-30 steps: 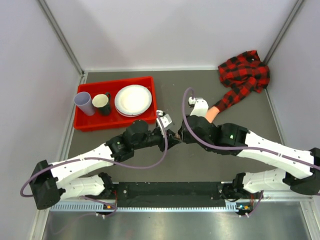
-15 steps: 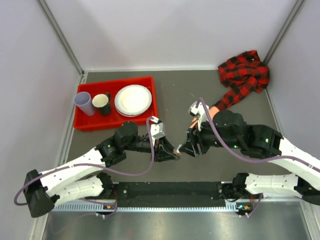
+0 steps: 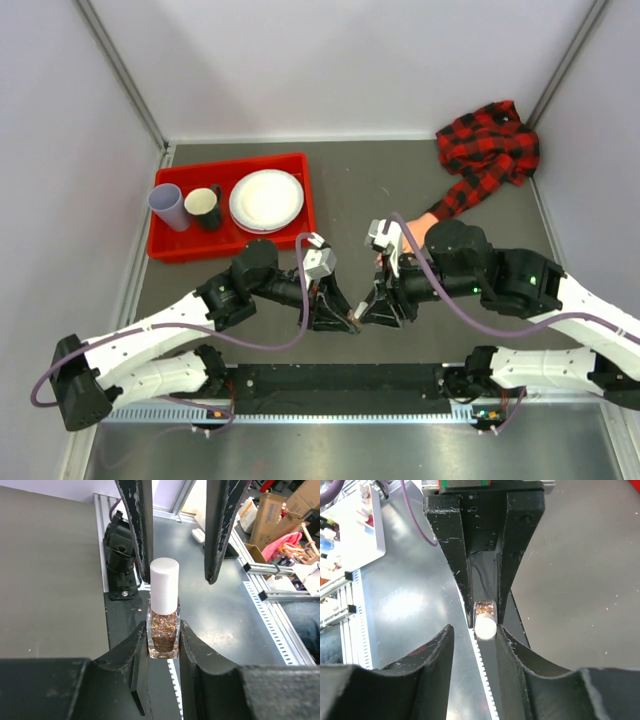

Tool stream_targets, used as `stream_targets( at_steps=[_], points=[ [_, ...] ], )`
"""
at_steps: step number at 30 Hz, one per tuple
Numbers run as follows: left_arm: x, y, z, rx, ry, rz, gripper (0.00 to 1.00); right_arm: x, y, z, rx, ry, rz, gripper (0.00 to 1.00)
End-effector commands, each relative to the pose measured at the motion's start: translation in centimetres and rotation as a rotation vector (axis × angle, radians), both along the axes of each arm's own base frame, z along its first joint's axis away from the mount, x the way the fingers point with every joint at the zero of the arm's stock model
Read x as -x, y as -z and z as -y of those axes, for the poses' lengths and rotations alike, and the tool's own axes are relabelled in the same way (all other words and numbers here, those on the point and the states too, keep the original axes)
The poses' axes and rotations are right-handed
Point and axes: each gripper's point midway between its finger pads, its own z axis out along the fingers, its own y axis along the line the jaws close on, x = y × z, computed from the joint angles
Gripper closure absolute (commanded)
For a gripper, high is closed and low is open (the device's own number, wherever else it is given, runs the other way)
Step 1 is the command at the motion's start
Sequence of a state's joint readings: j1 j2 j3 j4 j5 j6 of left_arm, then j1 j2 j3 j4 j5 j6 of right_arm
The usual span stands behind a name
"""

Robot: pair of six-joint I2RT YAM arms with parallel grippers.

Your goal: Paint the nails

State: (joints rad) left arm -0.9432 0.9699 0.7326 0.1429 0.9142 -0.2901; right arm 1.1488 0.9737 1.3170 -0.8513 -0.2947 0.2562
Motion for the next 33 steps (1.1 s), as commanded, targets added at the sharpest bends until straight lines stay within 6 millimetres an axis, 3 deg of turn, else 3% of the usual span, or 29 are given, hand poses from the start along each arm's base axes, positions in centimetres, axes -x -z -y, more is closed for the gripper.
stream_targets(
  at_steps=[1, 6, 10, 14, 15, 17, 18, 19, 20, 21, 24, 28, 33],
  points=[
    [0.2, -3.1, 0.3, 0.090, 0.035, 0.042, 1.00, -0.3, -1.8, -1.1, -0.065, -0.033, 0.044, 0.63],
    [0.1, -3.1, 0.4, 0.089, 0.026, 0.041, 1.00, -0.6, -1.8, -1.6, -0.066, -0.037, 0.053, 0.72],
    [-1.6, -3.0, 0.6, 0.079, -0.081, 0.078, 1.00, -1.2, -1.3, -1.8, -0.046, -0.015, 0.053, 1.00],
    [-8.2, -2.3, 0.1, 0.023, -0.478, 0.154, 1.00, -3.7, 0.4, -1.7, 0.006, 0.158, 0.044, 1.00],
    [-11.3, -2.1, -0.8, 0.006, -0.660, 0.180, 1.00, -5.5, 0.4, -1.7, -0.011, 0.303, 0.016, 1.00],
    [-14.7, -1.9, -2.6, 0.005, -0.873, 0.210, 1.00, -7.8, 2.4, -0.5, 0.016, 0.553, -0.055, 1.00],
    [-16.7, -1.9, -4.1, 0.000, -1.019, 0.223, 1.00, -9.7, 3.2, 0.9, -0.005, 0.810, -0.144, 1.00],
    [-17.4, -1.9, -4.6, 0.011, -1.062, 0.235, 1.00, -10.1, 3.7, 0.9, -0.027, 0.875, -0.169, 1.00],
    [-17.7, -1.4, -4.8, 0.011, -1.085, 0.238, 1.00, -9.8, 4.7, 0.4, -0.030, 0.897, -0.184, 1.00],
    [-17.6, -2.3, -4.5, 0.065, -1.076, 0.247, 1.00, -10.4, 4.7, 0.3, -0.064, 0.961, -0.187, 1.00],
    [-17.1, -2.3, -3.4, 0.095, -1.018, 0.236, 1.00, -10.9, 4.5, -1.2, -0.076, 0.959, -0.171, 1.00],
    [-15.0, -1.0, -1.4, 0.054, -0.848, 0.225, 1.00, -11.1, 3.4, -1.6, -0.038, 0.920, -0.120, 1.00],
    [-11.6, 0.3, -0.4, 0.023, -0.653, 0.197, 1.00, -9.8, 1.4, -1.4, 0.012, 0.736, -0.011, 0.70]
  ],
)
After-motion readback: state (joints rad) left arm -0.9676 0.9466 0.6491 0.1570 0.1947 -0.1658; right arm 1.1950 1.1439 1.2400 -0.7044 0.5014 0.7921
